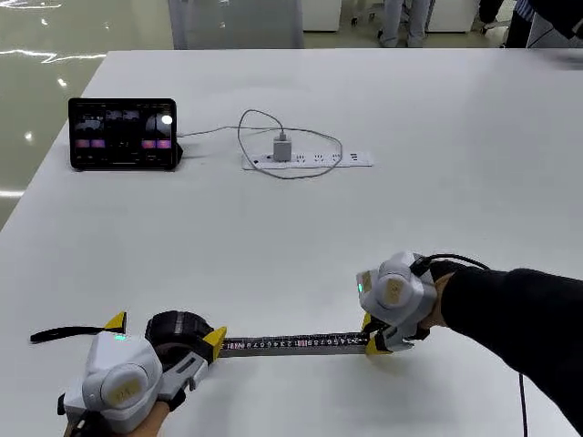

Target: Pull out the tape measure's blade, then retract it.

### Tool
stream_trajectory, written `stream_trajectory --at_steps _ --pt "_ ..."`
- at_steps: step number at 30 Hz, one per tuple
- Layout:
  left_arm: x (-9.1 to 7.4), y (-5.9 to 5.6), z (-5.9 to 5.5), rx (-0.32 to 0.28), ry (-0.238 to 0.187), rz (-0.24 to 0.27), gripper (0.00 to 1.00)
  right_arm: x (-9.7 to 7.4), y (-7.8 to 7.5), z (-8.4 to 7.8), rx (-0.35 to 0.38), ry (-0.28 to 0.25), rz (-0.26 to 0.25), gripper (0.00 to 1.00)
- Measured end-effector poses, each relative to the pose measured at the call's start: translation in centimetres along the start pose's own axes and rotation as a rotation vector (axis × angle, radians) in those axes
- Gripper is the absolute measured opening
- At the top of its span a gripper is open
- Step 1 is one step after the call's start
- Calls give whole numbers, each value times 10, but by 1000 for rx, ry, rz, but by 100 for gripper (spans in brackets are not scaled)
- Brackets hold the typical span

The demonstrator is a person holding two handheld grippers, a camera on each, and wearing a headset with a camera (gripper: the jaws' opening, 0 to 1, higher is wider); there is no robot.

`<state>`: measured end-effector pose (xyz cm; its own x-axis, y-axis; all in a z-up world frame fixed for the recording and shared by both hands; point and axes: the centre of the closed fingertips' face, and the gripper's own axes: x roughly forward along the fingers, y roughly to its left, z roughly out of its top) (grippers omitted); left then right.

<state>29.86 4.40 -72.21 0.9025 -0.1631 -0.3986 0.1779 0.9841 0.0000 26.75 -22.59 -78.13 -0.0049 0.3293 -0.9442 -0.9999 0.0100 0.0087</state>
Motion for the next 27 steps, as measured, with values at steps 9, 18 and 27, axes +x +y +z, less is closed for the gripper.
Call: stream_trajectory --at_steps 9,18,27 --pt "1 -3 -7 -35 34 -6 63 0 0 -1 44 -13 0 11" --pt "5 -5 -14 -6 82 -9 59 1 -1 -1 46 3 7 11" --pt "4 -5 -15 5 89 -9 58 1 -1 1 40 -9 17 10"
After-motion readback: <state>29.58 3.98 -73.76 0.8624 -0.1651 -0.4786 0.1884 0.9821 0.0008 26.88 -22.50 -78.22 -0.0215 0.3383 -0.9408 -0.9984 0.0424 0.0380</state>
